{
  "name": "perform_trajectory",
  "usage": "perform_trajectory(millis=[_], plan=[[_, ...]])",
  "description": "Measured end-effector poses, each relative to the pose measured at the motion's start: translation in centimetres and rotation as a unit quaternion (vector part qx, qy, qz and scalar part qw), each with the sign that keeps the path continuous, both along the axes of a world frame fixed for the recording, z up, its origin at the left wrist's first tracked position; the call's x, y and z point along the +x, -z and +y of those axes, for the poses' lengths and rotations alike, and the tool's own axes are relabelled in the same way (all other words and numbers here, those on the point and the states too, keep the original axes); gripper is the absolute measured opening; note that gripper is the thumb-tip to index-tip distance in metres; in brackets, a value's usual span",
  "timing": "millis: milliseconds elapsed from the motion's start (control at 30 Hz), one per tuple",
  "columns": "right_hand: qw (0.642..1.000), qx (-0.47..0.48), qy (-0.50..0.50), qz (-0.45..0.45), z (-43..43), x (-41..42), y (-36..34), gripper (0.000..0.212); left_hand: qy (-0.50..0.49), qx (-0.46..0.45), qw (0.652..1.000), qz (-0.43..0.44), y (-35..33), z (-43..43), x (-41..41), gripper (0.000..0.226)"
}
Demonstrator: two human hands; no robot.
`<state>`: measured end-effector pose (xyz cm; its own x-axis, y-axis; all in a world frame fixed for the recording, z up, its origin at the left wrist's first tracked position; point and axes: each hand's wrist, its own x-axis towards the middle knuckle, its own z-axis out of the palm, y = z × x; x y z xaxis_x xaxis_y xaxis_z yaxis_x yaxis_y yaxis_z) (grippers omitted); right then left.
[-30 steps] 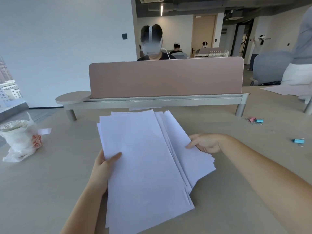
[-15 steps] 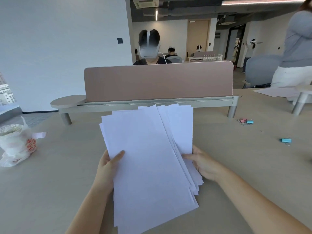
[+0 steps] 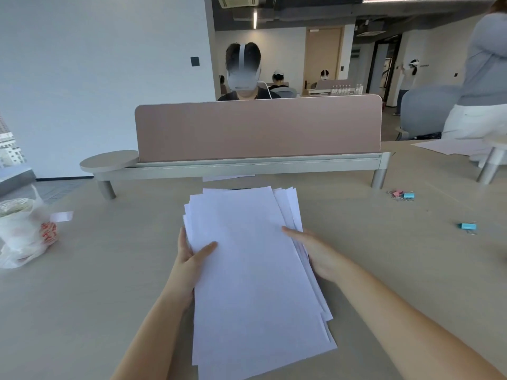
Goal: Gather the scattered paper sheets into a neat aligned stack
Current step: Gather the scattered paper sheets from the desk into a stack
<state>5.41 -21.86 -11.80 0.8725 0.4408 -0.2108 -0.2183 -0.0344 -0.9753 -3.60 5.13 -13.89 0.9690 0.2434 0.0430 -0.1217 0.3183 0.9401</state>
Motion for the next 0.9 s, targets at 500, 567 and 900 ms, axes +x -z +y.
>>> perform_trajectory(millis=[500, 567, 900], plan=[[0.999, 0.043, -0.001, 0.011, 0.6, -0.5, -0.5, 0.039, 0.081, -0.029, 0.985, 0.152, -0.9, 0.8, -0.6, 0.036], [0.999, 0.049, 0.011, 0.003, 1.5, -0.5, -0.7, 0.038, 0.082, -0.022, 0.987, 0.14, -0.7, 1.4, -1.2, 0.03], [0.889, -0.398, 0.114, -0.195, 2.9, 1.9, -1.1, 0.053, -0.009, -0.045, 0.997, 0.06, -0.2, 6.3, -3.9, 0.03]])
